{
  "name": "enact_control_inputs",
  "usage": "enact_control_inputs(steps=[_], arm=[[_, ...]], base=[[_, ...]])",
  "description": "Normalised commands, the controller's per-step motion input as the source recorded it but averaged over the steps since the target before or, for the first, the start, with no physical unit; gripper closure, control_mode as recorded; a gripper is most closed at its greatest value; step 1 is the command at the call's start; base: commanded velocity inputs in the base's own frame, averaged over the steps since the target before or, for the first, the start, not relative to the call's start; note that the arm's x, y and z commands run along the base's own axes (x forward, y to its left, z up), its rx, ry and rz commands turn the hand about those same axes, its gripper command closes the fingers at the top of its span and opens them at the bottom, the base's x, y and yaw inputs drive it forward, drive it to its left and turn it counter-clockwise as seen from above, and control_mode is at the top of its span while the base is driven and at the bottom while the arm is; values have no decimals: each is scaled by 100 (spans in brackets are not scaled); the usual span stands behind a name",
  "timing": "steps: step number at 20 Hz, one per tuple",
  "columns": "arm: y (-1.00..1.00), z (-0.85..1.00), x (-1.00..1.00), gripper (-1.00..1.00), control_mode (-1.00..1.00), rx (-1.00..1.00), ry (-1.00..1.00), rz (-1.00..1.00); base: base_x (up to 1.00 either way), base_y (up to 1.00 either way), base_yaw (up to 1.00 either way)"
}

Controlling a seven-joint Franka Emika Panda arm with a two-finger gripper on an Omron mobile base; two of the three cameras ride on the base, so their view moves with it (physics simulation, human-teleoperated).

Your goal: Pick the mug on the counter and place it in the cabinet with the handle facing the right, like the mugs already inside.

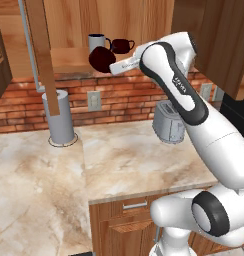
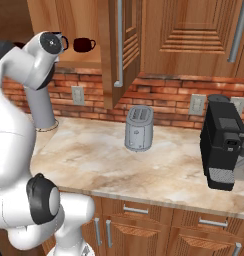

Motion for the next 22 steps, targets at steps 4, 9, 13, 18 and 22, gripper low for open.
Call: enact_control_inputs(steps=[4, 9, 13, 18, 22], arm=[[3, 0, 16, 100, -100, -2, 0, 0], [8, 0, 18, 100, -100, -6, 2, 0], [5, 0, 25, 100, -100, -9, 2, 0], [0, 0, 35, 100, -100, -4, 1, 0], [0, 0, 43, 100, -100, -4, 2, 1]], base=[[0, 0, 0], [0, 0, 0], [0, 0, 0], [0, 0, 0], [0, 0, 0]])
